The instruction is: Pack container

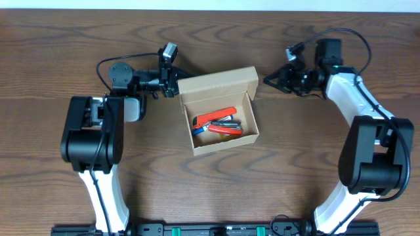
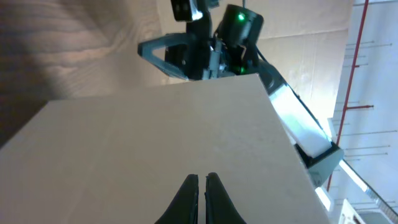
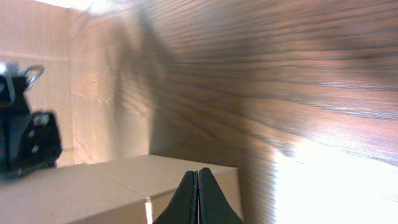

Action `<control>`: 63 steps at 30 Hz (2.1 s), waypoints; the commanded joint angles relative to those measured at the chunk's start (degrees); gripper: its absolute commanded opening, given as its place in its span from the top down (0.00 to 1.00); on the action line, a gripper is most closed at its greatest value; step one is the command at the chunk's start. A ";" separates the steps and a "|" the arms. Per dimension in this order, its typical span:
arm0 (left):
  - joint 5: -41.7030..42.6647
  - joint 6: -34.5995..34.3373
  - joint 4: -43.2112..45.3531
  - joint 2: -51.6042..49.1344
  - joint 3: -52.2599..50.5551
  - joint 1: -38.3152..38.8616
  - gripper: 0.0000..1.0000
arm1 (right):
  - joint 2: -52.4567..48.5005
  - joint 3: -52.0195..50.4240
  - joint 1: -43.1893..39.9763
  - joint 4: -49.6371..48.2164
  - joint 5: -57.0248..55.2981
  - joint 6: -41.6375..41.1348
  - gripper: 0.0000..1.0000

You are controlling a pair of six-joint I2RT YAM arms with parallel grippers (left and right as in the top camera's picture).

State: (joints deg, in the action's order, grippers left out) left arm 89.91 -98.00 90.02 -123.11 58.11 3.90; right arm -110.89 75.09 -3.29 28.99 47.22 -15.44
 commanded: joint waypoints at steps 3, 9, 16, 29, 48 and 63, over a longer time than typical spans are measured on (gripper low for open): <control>0.70 5.03 0.81 6.56 -5.35 -0.17 0.94 | 1.07 0.70 -1.66 1.07 -0.52 2.34 0.99; 0.72 5.88 0.83 12.15 -7.48 -0.17 0.94 | 2.80 1.99 -1.51 1.31 -0.98 2.49 0.99; 0.72 6.25 0.83 19.37 -9.90 0.20 0.94 | 6.56 5.09 -1.42 4.70 -4.90 3.80 0.99; 0.70 19.50 0.83 31.45 -7.85 -7.21 0.04 | 19.41 18.97 10.01 23.23 -8.72 33.77 0.82; -2.54 54.86 -41.13 31.61 33.70 -30.42 0.04 | 26.14 23.26 23.50 27.15 -31.85 37.40 0.55; -66.97 107.78 -135.10 33.40 50.14 -25.68 0.04 | 25.77 23.71 25.64 28.33 -40.59 36.28 0.58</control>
State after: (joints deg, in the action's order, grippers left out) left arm 48.42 -6.52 -37.74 -91.61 104.36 -27.64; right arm -84.53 97.78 20.56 56.51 10.15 21.34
